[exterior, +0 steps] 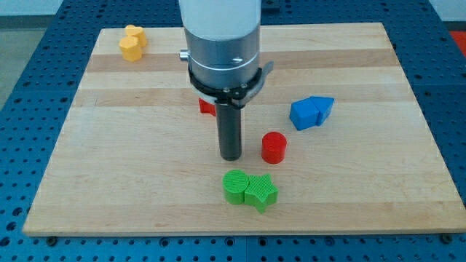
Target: Place the red circle vertically above the green blocks
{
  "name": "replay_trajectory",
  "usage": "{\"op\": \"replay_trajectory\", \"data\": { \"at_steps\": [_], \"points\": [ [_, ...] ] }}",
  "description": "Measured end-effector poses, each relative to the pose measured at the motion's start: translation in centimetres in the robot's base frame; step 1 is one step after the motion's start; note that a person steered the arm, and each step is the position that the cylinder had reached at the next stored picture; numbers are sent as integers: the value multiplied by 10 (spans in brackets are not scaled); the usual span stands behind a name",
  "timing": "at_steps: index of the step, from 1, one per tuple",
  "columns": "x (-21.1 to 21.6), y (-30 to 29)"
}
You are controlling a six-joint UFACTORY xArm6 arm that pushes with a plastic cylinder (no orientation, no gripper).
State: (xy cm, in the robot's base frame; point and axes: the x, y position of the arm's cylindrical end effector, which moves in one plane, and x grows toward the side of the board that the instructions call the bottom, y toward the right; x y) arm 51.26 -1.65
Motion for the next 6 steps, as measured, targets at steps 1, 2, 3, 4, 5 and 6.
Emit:
{"op": "replay_trajectory", "data": {
  "at_steps": [1,2,3,4,5,6],
  "points": [
    [14,11],
    [14,41],
    [14,74],
    [14,102],
    [14,112],
    [5,111]
  ]
}}
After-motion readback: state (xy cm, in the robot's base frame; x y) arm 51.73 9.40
